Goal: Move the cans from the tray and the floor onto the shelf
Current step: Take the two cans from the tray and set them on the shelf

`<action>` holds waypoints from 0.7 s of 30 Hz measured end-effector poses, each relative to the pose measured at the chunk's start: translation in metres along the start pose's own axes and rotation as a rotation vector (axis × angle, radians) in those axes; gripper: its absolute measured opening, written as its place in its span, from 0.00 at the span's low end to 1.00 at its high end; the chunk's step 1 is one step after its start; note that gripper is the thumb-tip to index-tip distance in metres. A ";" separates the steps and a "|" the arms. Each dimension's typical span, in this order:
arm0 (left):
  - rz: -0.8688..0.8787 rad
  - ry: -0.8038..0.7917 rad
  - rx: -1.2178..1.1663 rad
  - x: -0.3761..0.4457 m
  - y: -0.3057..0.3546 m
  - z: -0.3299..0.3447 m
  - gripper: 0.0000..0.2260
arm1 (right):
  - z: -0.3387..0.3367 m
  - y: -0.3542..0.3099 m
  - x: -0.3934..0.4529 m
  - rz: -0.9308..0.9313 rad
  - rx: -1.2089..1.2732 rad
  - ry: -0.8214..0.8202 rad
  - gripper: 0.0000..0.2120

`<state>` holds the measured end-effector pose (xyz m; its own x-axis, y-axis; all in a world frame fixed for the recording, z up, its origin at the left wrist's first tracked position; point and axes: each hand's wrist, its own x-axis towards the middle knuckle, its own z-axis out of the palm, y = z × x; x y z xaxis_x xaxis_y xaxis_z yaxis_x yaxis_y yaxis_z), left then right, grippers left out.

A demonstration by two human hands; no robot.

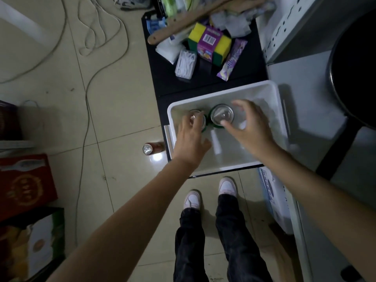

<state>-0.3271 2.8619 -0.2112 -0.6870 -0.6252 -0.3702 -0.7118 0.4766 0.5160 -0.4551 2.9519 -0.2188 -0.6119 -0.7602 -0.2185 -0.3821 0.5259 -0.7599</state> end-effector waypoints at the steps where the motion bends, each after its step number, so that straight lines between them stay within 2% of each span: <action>1: -0.025 -0.023 0.082 0.005 0.001 0.006 0.32 | 0.013 0.003 0.003 0.043 -0.016 -0.068 0.29; 4: -0.065 0.022 0.327 0.019 -0.001 0.018 0.34 | 0.039 0.015 0.015 0.157 0.008 -0.146 0.41; 8: -0.019 0.045 0.507 0.025 -0.011 0.024 0.29 | 0.056 0.027 0.028 0.178 0.022 -0.057 0.38; 11: -0.042 -0.044 0.426 0.026 -0.015 0.027 0.33 | 0.061 0.032 0.029 0.182 0.018 -0.029 0.36; 16: -0.112 -0.175 0.291 0.039 -0.012 0.013 0.30 | 0.056 0.024 0.028 0.212 0.008 -0.002 0.35; 21: -0.066 -0.221 0.198 0.023 0.014 -0.043 0.33 | 0.004 -0.013 0.001 0.208 -0.034 0.014 0.35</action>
<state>-0.3464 2.8279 -0.1796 -0.6384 -0.5193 -0.5681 -0.7554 0.5645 0.3328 -0.4475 2.9425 -0.2115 -0.6897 -0.6284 -0.3596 -0.2694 0.6838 -0.6782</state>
